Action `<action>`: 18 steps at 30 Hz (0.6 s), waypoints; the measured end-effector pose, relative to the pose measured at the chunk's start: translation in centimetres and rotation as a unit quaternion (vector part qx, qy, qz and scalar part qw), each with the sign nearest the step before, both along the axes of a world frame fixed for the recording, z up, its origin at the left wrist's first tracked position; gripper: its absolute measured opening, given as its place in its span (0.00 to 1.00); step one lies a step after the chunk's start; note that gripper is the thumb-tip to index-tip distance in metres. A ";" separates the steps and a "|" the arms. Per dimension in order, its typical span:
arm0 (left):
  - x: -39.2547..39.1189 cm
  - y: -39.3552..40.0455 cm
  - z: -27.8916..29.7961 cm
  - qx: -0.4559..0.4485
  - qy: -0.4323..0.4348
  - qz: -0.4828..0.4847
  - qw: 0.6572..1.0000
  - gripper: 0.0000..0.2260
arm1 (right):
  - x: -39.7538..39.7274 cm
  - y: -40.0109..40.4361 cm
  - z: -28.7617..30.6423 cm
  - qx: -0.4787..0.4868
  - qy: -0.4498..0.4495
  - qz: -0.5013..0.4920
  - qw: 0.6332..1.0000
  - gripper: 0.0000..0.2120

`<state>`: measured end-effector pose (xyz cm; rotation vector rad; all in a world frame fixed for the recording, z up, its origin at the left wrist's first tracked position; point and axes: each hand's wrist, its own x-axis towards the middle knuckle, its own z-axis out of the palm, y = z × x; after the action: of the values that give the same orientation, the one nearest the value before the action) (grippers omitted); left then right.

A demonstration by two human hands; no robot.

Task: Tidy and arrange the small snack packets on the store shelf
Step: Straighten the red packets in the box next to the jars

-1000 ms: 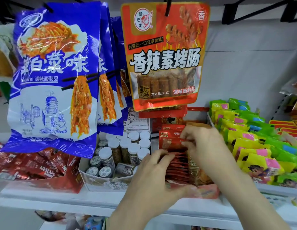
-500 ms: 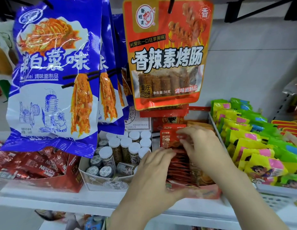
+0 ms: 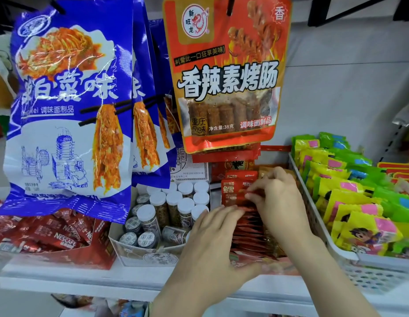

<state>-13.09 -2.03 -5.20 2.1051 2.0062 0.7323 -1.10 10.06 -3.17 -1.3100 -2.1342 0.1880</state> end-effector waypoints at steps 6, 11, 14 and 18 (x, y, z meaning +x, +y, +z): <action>0.4 -0.2 0.6 -0.015 -0.025 0.011 1.000 0.47 | 1.9 -1.6 6.2 0.130 0.151 0.002 0.980 0.03; 0.5 -0.4 1.6 -0.054 -0.154 0.034 0.986 0.40 | 5.9 -1.9 9.5 0.087 0.237 -0.007 0.968 0.05; 0.9 -0.3 2.5 -0.037 -0.251 0.051 0.966 0.31 | 7.3 -1.5 9.6 -0.042 0.334 0.031 0.941 0.08; 2.2 0.2 3.7 0.004 -0.443 0.044 0.895 0.21 | 7.8 -1.8 9.6 -0.148 0.385 0.080 0.908 0.04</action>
<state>-10.89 -1.86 -1.48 1.2703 1.5462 1.3877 6.67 8.28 6.40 -0.9719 -1.5466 0.9619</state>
